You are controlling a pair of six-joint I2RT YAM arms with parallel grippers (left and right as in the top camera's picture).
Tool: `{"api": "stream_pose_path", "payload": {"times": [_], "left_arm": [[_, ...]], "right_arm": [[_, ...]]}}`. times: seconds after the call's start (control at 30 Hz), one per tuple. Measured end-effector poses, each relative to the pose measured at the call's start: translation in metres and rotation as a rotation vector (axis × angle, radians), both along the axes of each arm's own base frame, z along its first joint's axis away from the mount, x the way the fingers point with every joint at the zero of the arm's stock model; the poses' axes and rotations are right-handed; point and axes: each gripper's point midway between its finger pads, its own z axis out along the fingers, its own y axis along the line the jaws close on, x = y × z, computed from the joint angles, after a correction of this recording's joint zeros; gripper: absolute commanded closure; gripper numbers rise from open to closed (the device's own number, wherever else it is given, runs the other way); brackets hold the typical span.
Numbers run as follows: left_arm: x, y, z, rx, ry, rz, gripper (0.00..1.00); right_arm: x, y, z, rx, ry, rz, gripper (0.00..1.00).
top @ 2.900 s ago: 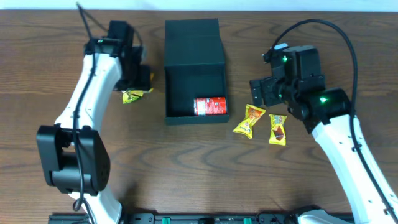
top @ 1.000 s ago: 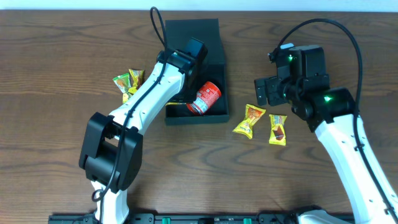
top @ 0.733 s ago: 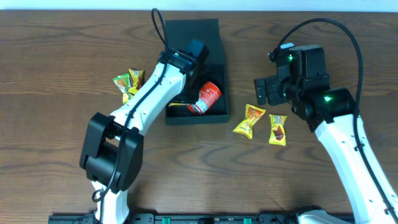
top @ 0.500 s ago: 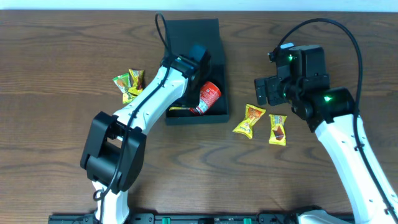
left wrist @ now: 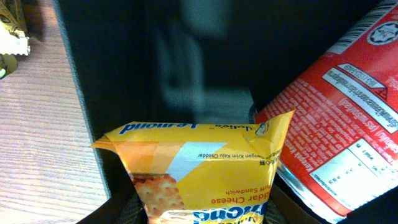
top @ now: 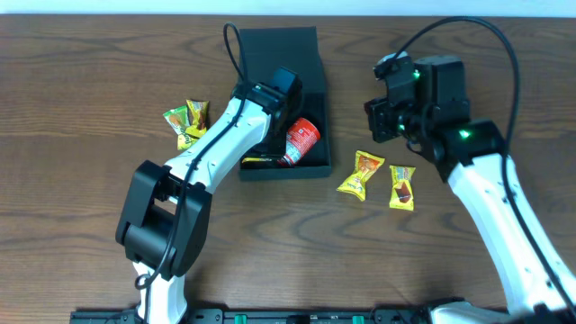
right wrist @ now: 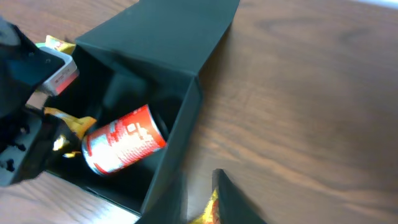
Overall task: Pack container
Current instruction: 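Lower the Lemond packet into the box beside the can and release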
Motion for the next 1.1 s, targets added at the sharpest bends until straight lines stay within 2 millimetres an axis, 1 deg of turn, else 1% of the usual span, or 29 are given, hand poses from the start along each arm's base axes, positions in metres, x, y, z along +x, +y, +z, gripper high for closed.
{"api": "stream_pose_path", "payload": {"times": [0.1,0.17,0.23,0.3,0.37,0.43,0.47,0.5,0.53,0.57,0.6,0.63,0.67,0.7,0.77,0.87,1.0,1.1], "left_arm": [[0.003,0.002,0.000,-0.003,-0.005,0.009,0.82],[0.004,0.002,0.000,-0.009,-0.006,0.011,0.82],[0.003,0.002,-0.001,-0.011,-0.002,0.012,0.82],[0.000,0.003,-0.004,-0.012,0.009,0.012,0.79],[-0.005,0.003,-0.008,-0.014,0.026,0.011,0.79],[-0.009,0.004,-0.011,-0.016,0.043,0.011,0.75],[-0.011,0.004,-0.013,-0.015,0.049,0.011,0.69],[-0.012,0.004,-0.014,-0.014,0.053,0.011,0.60],[-0.013,0.005,-0.014,-0.014,0.056,0.011,0.46],[-0.013,0.005,-0.015,-0.015,0.056,0.014,0.35],[-0.013,0.004,-0.015,-0.016,0.058,0.006,0.29],[-0.013,0.002,-0.015,-0.029,0.058,0.010,0.25],[-0.013,-0.001,-0.015,-0.038,0.059,0.007,0.11],[-0.014,-0.002,-0.015,-0.046,0.063,0.002,0.05],[-0.014,-0.010,-0.013,-0.078,0.063,-0.003,0.02],[-0.016,-0.013,-0.013,-0.094,0.072,-0.007,0.02],[-0.016,-0.013,-0.012,-0.096,0.075,-0.010,0.02],[-0.016,-0.014,-0.007,-0.097,0.076,-0.013,0.00]], "right_arm": [[0.003,0.006,-0.023,0.018,0.070,0.010,0.90],[0.004,0.009,-0.029,0.026,0.090,0.018,0.89],[0.004,0.010,-0.030,0.032,0.093,0.023,0.89],[0.004,0.011,-0.029,0.038,0.089,0.027,0.89],[0.004,0.012,-0.028,0.041,0.088,0.029,0.89],[0.004,0.012,-0.028,0.044,0.088,0.030,0.89],[0.004,0.013,-0.028,0.045,0.089,0.030,0.88],[0.004,0.012,-0.028,0.045,0.088,0.029,0.87],[0.004,0.013,-0.028,0.045,0.088,0.029,0.86],[0.005,0.013,-0.028,0.046,0.087,0.029,0.85],[0.005,0.013,-0.028,0.048,0.087,0.028,0.85],[0.005,0.013,-0.027,0.048,0.086,0.027,0.85],[0.005,0.013,-0.027,0.049,0.085,0.027,0.85],[0.006,0.013,-0.027,0.049,0.084,0.027,0.85],[0.005,0.013,-0.027,0.050,0.084,0.028,0.87],[0.006,0.013,-0.027,0.054,0.085,0.026,0.91],[0.006,0.014,-0.026,0.056,0.082,0.024,0.92],[0.007,0.014,-0.026,0.057,0.079,0.024,0.92]]}}
